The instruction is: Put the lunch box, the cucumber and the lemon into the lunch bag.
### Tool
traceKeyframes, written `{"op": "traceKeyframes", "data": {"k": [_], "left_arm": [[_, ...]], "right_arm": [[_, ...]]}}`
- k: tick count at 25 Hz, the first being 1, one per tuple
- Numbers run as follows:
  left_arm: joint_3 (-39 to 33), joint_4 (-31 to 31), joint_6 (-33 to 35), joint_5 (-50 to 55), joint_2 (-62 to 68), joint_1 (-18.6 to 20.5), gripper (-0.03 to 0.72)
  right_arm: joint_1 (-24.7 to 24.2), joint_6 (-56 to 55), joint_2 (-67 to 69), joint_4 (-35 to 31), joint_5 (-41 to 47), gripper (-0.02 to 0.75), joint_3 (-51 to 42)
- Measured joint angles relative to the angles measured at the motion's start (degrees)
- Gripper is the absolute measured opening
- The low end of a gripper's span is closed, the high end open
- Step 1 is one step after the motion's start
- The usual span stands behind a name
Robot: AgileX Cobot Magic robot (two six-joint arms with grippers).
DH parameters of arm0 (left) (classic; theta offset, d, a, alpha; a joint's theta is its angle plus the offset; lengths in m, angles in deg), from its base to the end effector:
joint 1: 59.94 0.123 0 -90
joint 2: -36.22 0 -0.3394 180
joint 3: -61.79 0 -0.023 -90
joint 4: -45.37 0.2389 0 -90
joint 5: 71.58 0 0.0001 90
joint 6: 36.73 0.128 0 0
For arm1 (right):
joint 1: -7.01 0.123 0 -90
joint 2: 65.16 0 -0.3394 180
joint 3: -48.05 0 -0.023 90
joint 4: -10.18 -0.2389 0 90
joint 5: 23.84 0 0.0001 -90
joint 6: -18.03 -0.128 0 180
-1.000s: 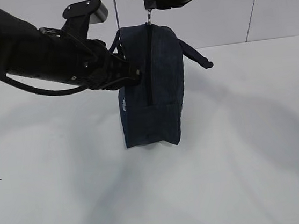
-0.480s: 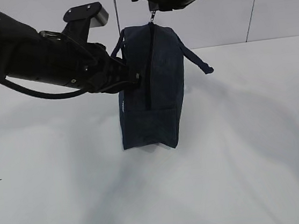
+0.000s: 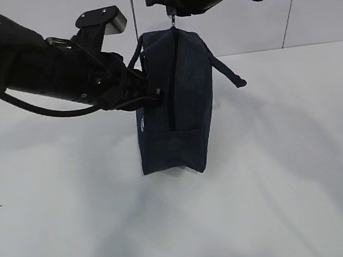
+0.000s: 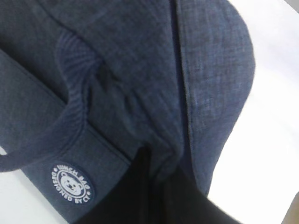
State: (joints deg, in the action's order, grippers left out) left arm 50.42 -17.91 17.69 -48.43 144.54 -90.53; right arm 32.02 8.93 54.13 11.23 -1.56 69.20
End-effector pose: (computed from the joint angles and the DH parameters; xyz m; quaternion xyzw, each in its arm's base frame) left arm 0.3357 -0.2508 0.2689 0.2566 0.8594 -0.2856 0.3375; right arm 0.4681 0.2174 0.3431 -0.1257 0.8587 0.1388 0.4771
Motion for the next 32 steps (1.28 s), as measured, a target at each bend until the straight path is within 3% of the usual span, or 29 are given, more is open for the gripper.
{"op": "traceKeyframes", "data": {"k": [24,32], "left_arm": [[0.0,3.44,0.12,7.34,0.0,0.0,-0.009],[0.0,4.83,-2.51,9.43,0.0,1.4,0.014]], "right_arm": [[-2.76,0.0,8.4,0.0,0.38,0.0,6.1],[-2.76,0.14,8.4,-3.04,2.7,0.0,6.44]]}}
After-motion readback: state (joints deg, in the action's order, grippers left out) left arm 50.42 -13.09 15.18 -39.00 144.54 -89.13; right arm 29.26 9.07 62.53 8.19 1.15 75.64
